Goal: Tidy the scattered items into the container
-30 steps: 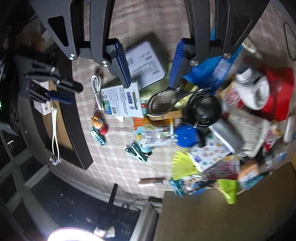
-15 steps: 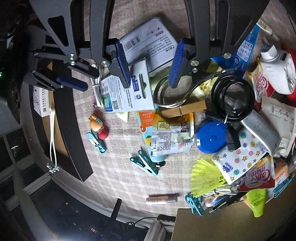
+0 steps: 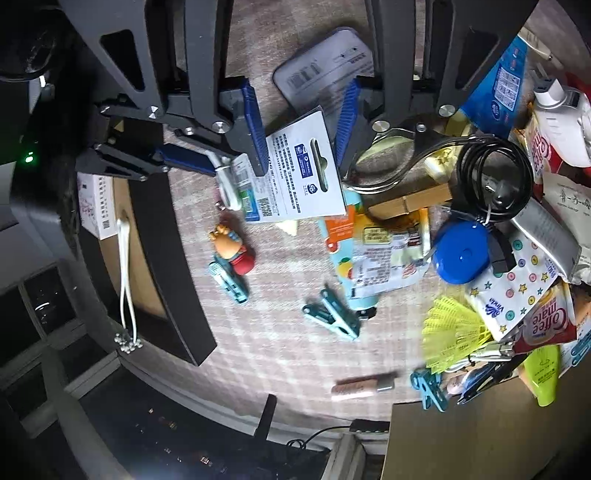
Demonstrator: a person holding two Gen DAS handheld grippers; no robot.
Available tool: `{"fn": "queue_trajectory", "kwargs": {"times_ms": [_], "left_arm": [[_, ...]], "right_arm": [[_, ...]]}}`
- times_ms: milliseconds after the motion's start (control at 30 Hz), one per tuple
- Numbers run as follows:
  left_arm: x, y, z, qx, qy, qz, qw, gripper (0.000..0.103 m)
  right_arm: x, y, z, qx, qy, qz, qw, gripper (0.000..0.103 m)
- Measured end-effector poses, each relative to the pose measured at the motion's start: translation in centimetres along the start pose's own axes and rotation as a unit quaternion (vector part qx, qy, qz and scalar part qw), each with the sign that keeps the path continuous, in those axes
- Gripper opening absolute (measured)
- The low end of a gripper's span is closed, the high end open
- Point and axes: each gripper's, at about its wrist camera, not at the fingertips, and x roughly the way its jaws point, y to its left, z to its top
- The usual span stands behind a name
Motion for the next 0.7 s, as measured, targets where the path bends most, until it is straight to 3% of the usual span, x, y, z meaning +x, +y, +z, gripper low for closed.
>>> {"fn": "queue_trajectory", "kwargs": {"times_ms": [67, 200, 467, 700], "left_arm": [[0.2, -0.2, 0.2, 0.001, -0.001, -0.002, 1.0, 0.021], [0.8, -0.6, 0.6, 0.003, -0.007, -0.001, 1.0, 0.023], [-1.1, -1.0, 1.1, -0.008, -0.057, 0.006, 0.9983, 0.008], [-2.9, -1.1, 1.7, -0.008, -0.073, 0.009, 0.9972, 0.004]], "right_arm": [[-0.1, -0.1, -0.1, 0.0, 0.0, 0.0, 1.0, 0.022], [-0.3, -0.3, -0.2, 0.006, 0.0, 0.002, 1.0, 0.022], [-1.7, -1.5, -1.1, 0.031, -0.014, 0.009, 0.999, 0.019], [-4.7, -2.7, -1.7, 0.063, -0.047, 0.032, 0.996, 0.019]]}}
